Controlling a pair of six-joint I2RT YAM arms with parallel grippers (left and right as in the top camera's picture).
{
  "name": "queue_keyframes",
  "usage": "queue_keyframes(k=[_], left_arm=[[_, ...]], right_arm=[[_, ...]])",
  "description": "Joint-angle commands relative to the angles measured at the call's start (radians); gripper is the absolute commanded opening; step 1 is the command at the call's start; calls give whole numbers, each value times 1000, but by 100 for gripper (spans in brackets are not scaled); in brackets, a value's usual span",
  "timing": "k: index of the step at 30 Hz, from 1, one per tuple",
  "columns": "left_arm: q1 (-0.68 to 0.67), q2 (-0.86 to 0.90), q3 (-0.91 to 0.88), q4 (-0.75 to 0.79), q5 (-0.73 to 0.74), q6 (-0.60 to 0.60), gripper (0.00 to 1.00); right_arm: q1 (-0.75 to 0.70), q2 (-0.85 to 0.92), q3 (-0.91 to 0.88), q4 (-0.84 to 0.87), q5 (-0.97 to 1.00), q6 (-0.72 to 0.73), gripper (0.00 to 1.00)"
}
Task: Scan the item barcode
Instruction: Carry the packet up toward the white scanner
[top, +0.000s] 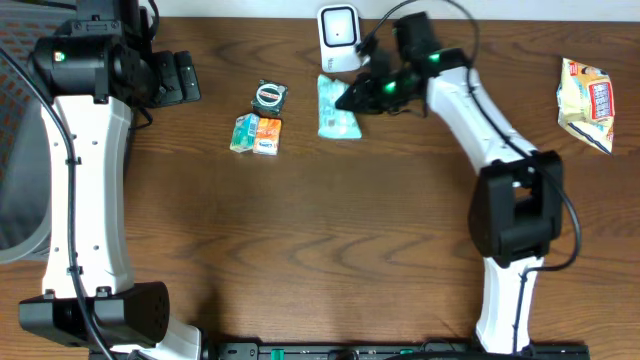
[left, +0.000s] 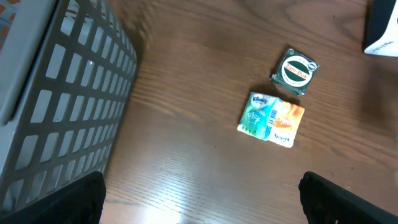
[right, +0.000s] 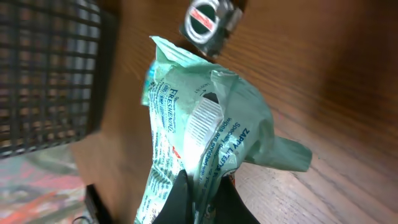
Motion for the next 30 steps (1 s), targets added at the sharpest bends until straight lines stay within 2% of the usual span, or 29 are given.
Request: queue_keyframes(k=[1, 10, 16, 30], left_arm=[[4, 4, -5, 0, -16, -9, 97], [4, 4, -5, 0, -16, -9, 98], [4, 4, -5, 0, -16, -9, 98], [4, 4, -5, 0, -16, -9, 97]], right_arm=[[-51, -19, 2, 2, -91, -55, 1], [-93, -56, 2, 5, -69, -127, 1], [-92, -122, 2, 3, 32, -126, 1], [-72, -205, 2, 8, 36, -123, 1]])
